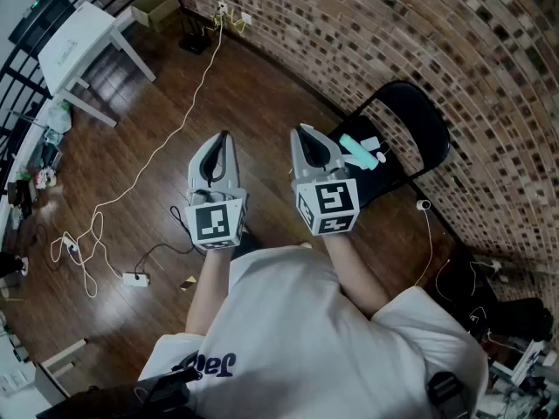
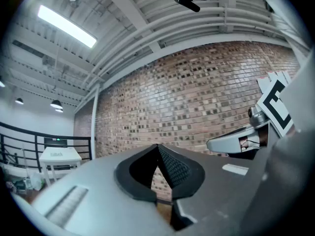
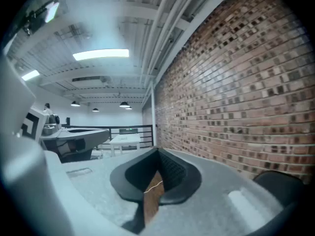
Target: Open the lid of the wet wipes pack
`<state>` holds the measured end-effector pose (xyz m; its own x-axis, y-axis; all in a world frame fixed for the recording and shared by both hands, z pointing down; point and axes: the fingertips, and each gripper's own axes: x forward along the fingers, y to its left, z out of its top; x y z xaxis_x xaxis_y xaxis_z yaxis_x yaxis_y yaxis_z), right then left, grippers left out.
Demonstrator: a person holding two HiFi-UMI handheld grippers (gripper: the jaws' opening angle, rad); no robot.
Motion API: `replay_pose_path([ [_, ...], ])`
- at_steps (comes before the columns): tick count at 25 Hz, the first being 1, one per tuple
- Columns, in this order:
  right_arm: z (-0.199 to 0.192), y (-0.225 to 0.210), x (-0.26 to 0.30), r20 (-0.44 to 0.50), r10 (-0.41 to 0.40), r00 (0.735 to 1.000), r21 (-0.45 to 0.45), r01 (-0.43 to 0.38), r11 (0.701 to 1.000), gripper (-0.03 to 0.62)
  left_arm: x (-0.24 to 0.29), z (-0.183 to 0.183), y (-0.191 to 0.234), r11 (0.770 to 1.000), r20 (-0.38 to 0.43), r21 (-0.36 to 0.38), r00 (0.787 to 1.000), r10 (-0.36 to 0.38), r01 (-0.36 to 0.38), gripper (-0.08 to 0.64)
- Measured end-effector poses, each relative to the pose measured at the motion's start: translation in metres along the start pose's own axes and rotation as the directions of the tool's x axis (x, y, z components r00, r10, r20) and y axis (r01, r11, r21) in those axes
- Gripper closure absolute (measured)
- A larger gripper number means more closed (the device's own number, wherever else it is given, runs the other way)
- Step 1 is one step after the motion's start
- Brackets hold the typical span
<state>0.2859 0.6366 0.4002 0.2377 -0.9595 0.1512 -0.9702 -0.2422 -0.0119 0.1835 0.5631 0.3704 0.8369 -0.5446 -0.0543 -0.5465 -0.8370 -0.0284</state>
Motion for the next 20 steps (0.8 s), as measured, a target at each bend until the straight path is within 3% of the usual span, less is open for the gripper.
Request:
replay_pose_path([
  [4,0.018,0.078,0.066,-0.006,0.13,0.991,-0.038,-0.13,0.991,0.601,-0.006,0.016,0.093,0.997,0.093,-0.006,0.993,0.077,-0.077,0.545],
  [9,0.032,0.163,0.143,-0.011,0.228,0.974,-0.077,-0.228,0.971,0.601,-0.017,0.007,0.204,0.98,0.045,0.019,0.979,0.199,-0.2,0.545],
  [16,0.036,0.296,0.231,-0.045,0.439,0.897,-0.107,-0.441,0.891,0.601,-0.07,0.002,0.349,0.902,0.011,0.015,0.902,0.431,-0.431,0.545],
  [20,0.038,0.363,0.258,-0.06,0.543,0.837,-0.127,-0.546,0.828,0.601,-0.103,-0.009,0.413,0.839,-0.021,-0.001,0.839,0.543,-0.543,0.545],
])
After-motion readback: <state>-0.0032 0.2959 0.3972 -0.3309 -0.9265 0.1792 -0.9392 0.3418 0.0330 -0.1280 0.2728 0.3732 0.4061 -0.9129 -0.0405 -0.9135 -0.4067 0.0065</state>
